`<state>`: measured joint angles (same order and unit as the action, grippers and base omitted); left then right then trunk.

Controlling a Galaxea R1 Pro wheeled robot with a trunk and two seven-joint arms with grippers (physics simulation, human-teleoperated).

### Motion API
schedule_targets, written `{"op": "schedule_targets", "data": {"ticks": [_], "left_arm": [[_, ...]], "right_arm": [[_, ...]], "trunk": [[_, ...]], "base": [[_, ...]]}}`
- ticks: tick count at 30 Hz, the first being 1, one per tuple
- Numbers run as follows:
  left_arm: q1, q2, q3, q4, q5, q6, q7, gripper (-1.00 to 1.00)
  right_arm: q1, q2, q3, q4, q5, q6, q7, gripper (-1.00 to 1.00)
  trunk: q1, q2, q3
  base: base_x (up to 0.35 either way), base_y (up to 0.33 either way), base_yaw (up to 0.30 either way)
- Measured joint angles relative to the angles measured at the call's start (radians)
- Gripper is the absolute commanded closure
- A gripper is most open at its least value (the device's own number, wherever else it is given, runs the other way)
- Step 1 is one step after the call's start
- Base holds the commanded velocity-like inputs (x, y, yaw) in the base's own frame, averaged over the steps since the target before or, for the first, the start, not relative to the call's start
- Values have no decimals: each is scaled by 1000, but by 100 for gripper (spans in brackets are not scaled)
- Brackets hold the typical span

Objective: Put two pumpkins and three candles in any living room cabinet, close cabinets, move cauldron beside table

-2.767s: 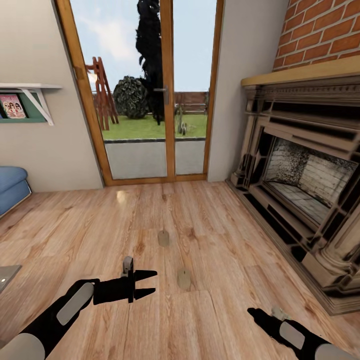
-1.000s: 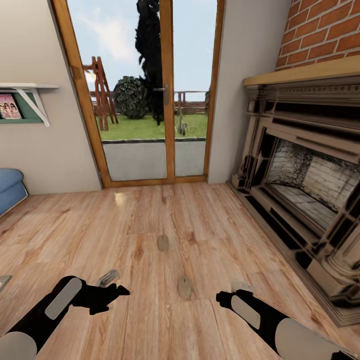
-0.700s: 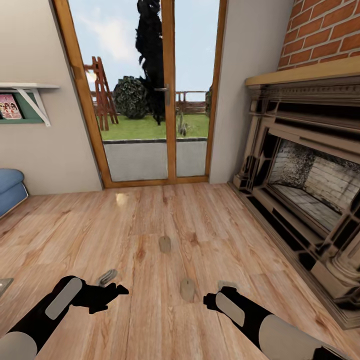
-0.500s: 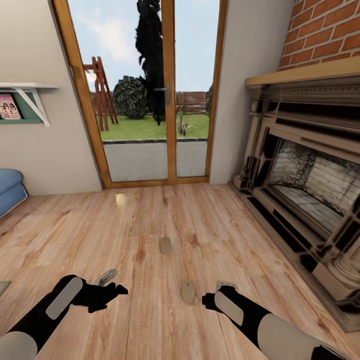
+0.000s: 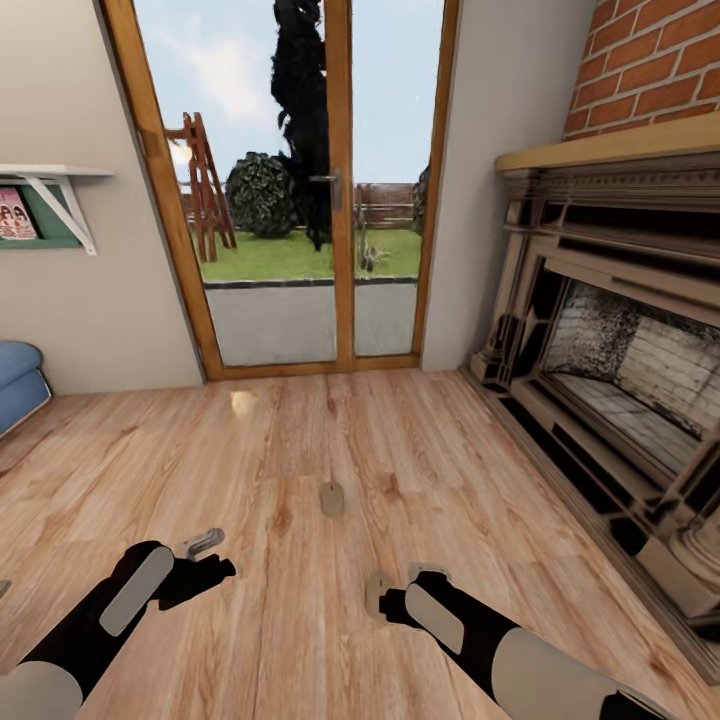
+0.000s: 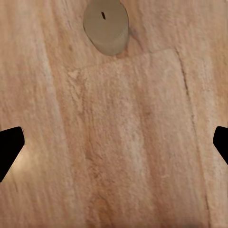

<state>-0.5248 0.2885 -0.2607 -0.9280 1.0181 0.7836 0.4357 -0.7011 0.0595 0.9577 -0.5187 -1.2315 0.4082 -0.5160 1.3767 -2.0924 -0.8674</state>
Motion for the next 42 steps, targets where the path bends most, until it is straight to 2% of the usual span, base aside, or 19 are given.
{"op": "schedule_targets", "data": {"ticks": [5,9,27,40,42], "left_arm": [[1,-1,-1,-2,1,-1,-3,-100],[1,-1,-2,-5,2,-1,-5,-100],[2,1,2,-10,13,3,-15,-100],[5,5,7,-19,34,5,-17,-100],[5,4,9,-24,48,6,-16,-100]], "right_arm": [[0,4,0,1,33,-1,-10,-100],[0,4,0,3,42,-1,-12,-100],[0,4,1,3,46,-1,-13,-100],[0,4,1,3,47,-1,-11,-100],[0,4,1,4,46,-1,-11,-100]], "trunk": [[0,0,0],[0,0,0],[0,0,0],[0,0,0],[0,0,0]], "base": [[268,105,0],[277,22,0],[264,40,0],[177,118,0],[22,20,0]]}}
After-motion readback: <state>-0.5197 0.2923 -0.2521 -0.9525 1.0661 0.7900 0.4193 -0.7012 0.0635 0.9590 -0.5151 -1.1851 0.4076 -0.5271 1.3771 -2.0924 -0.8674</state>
